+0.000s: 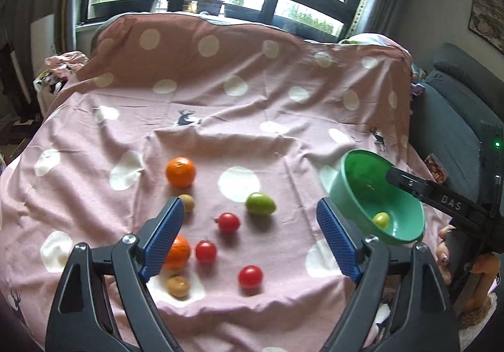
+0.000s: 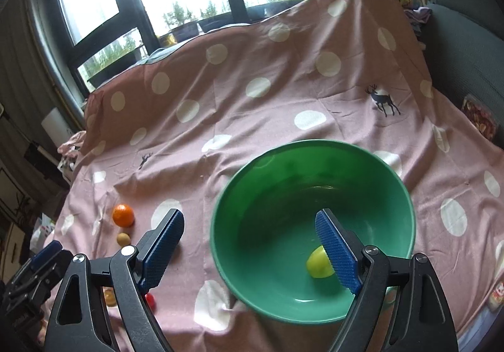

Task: Organize fruits
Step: 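Withdraw the right tool from the bowl back toward the fruits, then close the right tool around the light green round fruit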

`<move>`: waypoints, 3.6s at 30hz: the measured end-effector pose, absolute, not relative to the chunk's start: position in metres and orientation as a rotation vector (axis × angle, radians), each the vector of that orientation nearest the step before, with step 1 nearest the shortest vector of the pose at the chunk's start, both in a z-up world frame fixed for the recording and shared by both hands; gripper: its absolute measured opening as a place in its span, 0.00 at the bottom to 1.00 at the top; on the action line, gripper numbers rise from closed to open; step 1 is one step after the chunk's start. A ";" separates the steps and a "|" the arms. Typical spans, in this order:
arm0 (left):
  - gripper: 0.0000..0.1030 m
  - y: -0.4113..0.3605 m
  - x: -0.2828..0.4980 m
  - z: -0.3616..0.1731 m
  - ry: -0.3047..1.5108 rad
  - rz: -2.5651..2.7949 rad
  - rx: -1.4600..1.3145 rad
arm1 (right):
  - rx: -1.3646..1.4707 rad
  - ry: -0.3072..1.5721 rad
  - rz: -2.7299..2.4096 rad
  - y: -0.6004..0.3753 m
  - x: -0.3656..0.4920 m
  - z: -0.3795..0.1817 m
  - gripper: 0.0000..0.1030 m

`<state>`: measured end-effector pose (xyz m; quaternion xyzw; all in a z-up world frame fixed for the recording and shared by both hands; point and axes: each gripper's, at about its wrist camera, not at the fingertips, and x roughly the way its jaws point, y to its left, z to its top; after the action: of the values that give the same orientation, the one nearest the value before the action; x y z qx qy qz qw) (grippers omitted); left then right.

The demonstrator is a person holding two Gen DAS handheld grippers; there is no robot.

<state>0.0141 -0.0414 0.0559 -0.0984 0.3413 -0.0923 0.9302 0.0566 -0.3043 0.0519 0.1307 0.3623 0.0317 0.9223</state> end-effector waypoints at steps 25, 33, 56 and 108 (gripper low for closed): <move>0.84 0.027 0.029 -0.010 0.876 -0.025 -0.373 | 0.163 1.098 0.223 -0.167 0.143 -0.031 0.61; 0.84 0.018 0.034 -0.017 0.907 -0.049 -0.344 | 0.192 1.114 0.229 -0.176 0.144 -0.042 0.47; 0.84 -0.032 0.048 -0.027 0.916 -0.135 -0.150 | 0.300 1.103 0.347 -0.208 0.096 -0.020 0.60; 0.49 -0.094 0.051 -0.031 0.978 -0.450 -0.099 | 0.469 1.257 0.452 -0.215 0.103 -0.049 0.40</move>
<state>0.0511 -0.0941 -0.0312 -0.0470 0.4654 -0.2141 0.8576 0.1032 -0.2151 -0.0493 0.2152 0.5772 0.2076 0.7599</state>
